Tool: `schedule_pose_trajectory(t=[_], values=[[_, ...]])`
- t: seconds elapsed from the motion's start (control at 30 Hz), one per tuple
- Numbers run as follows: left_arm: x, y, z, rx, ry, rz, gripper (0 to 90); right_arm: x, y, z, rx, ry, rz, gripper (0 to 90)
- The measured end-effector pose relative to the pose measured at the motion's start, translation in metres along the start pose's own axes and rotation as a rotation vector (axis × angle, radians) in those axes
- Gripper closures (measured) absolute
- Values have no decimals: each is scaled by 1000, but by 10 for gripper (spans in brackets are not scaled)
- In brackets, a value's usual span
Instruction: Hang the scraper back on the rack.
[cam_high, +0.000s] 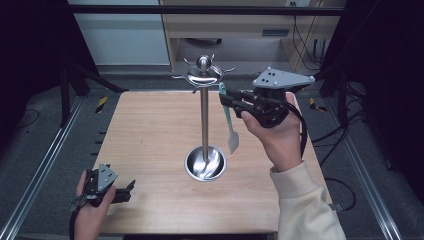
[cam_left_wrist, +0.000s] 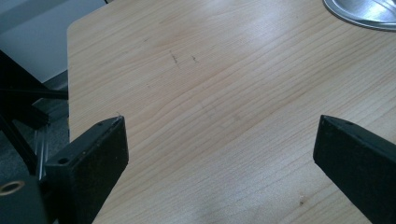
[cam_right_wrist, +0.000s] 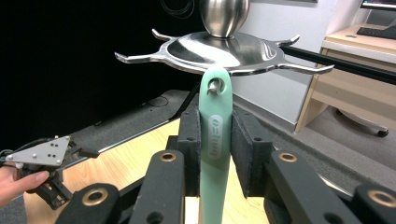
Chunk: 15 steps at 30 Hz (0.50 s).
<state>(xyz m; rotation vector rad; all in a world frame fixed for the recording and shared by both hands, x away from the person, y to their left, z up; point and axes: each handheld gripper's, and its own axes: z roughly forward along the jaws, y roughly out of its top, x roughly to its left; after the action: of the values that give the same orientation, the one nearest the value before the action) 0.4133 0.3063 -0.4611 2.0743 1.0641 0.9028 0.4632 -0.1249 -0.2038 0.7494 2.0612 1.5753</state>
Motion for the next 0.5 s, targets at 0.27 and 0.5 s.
schedule_pose_trajectory(t=[0.27, 0.5], values=[[0, 0, 0, 0, -1, 0, 29, 1, -2, 4, -11, -4, 9, 743], [-1, 0, 0, 3, -2, 1, 29, 1, -3, 3, -15, -5, 7, 740]])
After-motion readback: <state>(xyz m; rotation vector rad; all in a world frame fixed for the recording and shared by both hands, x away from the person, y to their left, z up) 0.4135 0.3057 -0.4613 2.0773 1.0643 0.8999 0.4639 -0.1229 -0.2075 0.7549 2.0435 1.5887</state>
